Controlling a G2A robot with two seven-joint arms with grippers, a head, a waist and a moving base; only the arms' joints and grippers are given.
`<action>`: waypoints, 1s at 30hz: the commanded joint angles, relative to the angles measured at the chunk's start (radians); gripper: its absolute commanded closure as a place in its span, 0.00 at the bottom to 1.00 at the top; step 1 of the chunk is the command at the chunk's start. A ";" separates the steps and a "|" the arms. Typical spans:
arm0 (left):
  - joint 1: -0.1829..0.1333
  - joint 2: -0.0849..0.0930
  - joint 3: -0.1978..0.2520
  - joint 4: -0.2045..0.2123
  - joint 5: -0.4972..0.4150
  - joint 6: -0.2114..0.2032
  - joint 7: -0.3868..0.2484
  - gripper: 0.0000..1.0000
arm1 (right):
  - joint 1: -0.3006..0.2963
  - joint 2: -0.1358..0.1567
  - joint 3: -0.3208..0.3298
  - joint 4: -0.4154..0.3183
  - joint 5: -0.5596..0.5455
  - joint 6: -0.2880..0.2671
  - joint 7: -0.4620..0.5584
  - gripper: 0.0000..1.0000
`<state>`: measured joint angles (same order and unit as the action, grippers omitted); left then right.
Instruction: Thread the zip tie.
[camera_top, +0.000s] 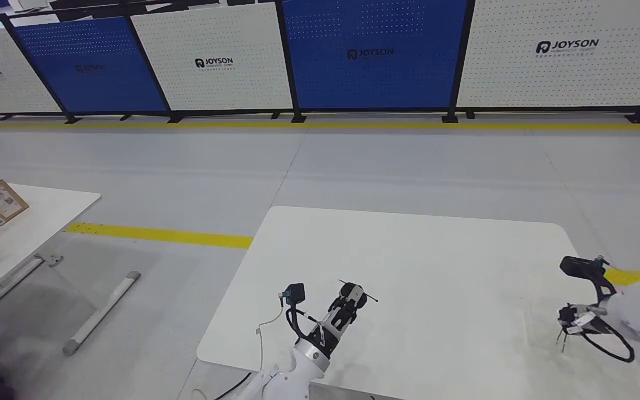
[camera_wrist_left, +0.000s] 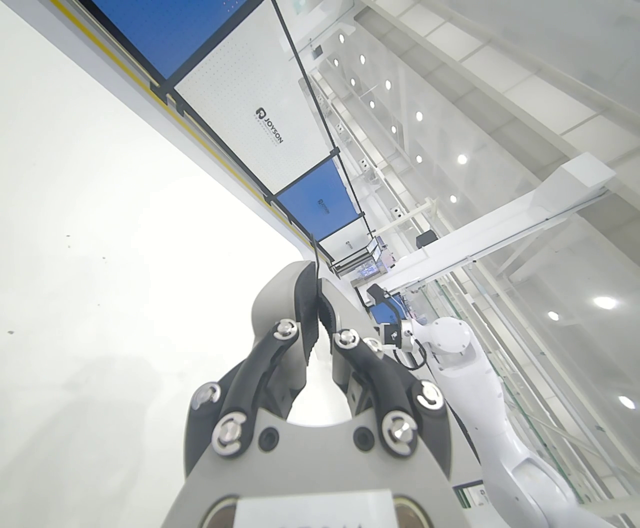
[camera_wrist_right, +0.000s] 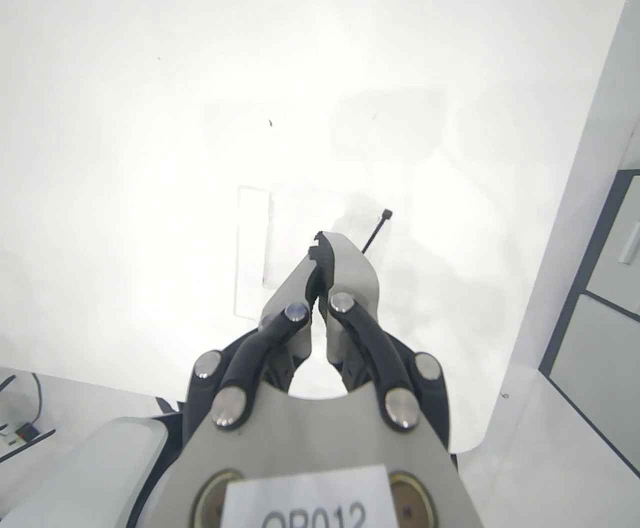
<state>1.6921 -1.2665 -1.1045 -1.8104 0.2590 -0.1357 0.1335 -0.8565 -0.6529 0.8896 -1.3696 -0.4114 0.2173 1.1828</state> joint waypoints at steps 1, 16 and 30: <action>0.000 0.000 0.000 0.000 0.000 0.000 0.000 1.00 | 0.003 -0.001 -0.003 0.002 0.000 0.000 0.000 1.00; 0.000 0.000 0.000 0.000 0.000 0.000 0.000 1.00 | -0.040 0.010 0.093 0.023 0.125 -0.089 -0.117 1.00; 0.000 0.000 0.000 0.000 0.000 0.000 0.000 1.00 | -0.459 0.079 0.398 -0.346 0.200 0.023 -0.529 1.00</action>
<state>1.6921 -1.2665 -1.1045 -1.8104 0.2590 -0.1357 0.1335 -1.3175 -0.5741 1.2876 -1.7217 -0.2102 0.2449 0.6532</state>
